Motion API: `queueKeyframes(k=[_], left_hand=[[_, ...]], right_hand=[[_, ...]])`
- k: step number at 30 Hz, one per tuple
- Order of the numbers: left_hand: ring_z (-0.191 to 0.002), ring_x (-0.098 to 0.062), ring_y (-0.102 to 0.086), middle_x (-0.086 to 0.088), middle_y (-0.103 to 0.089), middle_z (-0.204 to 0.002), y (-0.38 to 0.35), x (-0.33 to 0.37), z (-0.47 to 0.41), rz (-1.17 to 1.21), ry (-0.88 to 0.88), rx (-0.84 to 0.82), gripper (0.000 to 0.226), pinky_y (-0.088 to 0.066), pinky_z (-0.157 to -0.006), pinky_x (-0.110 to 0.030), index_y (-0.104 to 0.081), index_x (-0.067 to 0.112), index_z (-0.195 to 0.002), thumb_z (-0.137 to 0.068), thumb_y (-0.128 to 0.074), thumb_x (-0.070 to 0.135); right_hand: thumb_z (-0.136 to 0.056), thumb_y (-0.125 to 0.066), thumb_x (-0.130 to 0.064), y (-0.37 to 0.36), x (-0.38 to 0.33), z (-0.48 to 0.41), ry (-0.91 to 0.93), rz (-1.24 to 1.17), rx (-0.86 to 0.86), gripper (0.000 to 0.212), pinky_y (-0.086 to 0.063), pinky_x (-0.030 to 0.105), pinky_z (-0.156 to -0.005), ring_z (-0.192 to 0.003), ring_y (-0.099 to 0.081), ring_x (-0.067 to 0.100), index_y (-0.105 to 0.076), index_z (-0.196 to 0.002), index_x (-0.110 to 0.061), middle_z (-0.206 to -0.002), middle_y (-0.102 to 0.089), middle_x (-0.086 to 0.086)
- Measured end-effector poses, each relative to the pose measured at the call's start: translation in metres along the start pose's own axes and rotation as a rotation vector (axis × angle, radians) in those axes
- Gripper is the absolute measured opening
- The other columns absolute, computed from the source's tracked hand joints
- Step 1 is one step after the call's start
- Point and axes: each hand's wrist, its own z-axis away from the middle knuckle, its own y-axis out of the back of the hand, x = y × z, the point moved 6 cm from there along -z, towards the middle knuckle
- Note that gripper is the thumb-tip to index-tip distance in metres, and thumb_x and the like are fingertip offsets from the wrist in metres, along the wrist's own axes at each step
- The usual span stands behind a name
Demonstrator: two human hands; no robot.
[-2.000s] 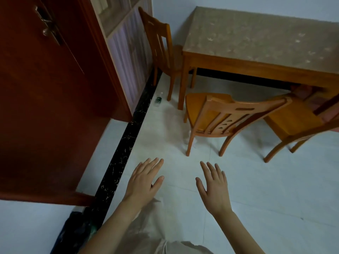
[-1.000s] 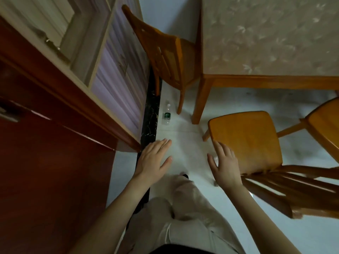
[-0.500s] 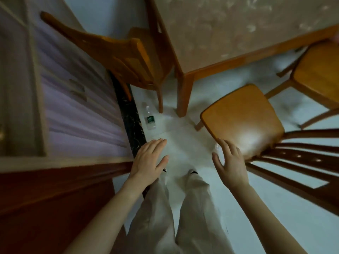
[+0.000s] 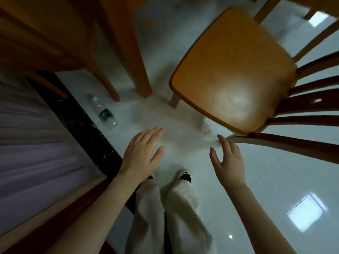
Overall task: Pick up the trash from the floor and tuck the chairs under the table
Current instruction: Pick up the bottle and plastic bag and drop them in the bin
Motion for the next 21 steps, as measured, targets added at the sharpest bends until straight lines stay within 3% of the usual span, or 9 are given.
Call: queueKeyframes(k=[5,11,17,21], left_hand=[[-0.133,-0.022,-0.04,-0.004,-0.046,-0.145,-0.128,-0.061,-0.076,-0.008,-0.013,0.011,0.06,-0.028,-0.11,-0.036,-0.042,0.014,-0.143,-0.092,-0.032,0.044],[-0.13,-0.027,-0.043,-0.008,-0.049,-0.142,-0.266,-0.121,-0.148,-0.052,-0.124,0.003,0.06,-0.033,-0.107,-0.039,-0.045,0.012,-0.141,-0.091,-0.033,0.044],[-0.126,-0.032,-0.048,-0.013,-0.051,-0.139,-0.33,-0.163,-0.185,-0.078,-0.159,0.002,0.058,-0.04,-0.103,-0.045,-0.046,0.009,-0.14,-0.092,-0.036,0.041],[-0.124,-0.033,-0.049,-0.014,-0.052,-0.137,-0.346,-0.178,-0.193,-0.063,-0.156,0.022,0.057,-0.041,-0.1,-0.044,-0.048,0.007,-0.137,-0.093,-0.037,0.04]], right_hand=[[-0.095,-0.059,-0.032,-0.129,0.094,-0.06,0.007,0.025,-0.059,0.054,-0.046,0.048,-0.101,-0.126,-0.051,0.031,-0.046,-0.142,-0.009,-0.138,-0.055,0.012],[-0.091,-0.063,-0.045,-0.253,0.199,-0.147,-0.047,0.075,-0.024,0.073,-0.039,0.051,-0.109,-0.141,-0.034,0.031,-0.03,-0.152,-0.022,-0.156,-0.034,0.01],[-0.087,-0.068,-0.046,-0.311,0.253,-0.202,-0.078,0.181,0.04,0.085,-0.039,0.05,-0.106,-0.145,-0.021,0.034,-0.019,-0.154,-0.03,-0.162,-0.016,0.009],[-0.086,-0.071,-0.037,-0.339,0.267,-0.214,-0.064,0.089,-0.007,0.075,-0.043,0.045,-0.101,-0.137,-0.031,0.034,-0.031,-0.15,-0.032,-0.159,-0.022,0.008]])
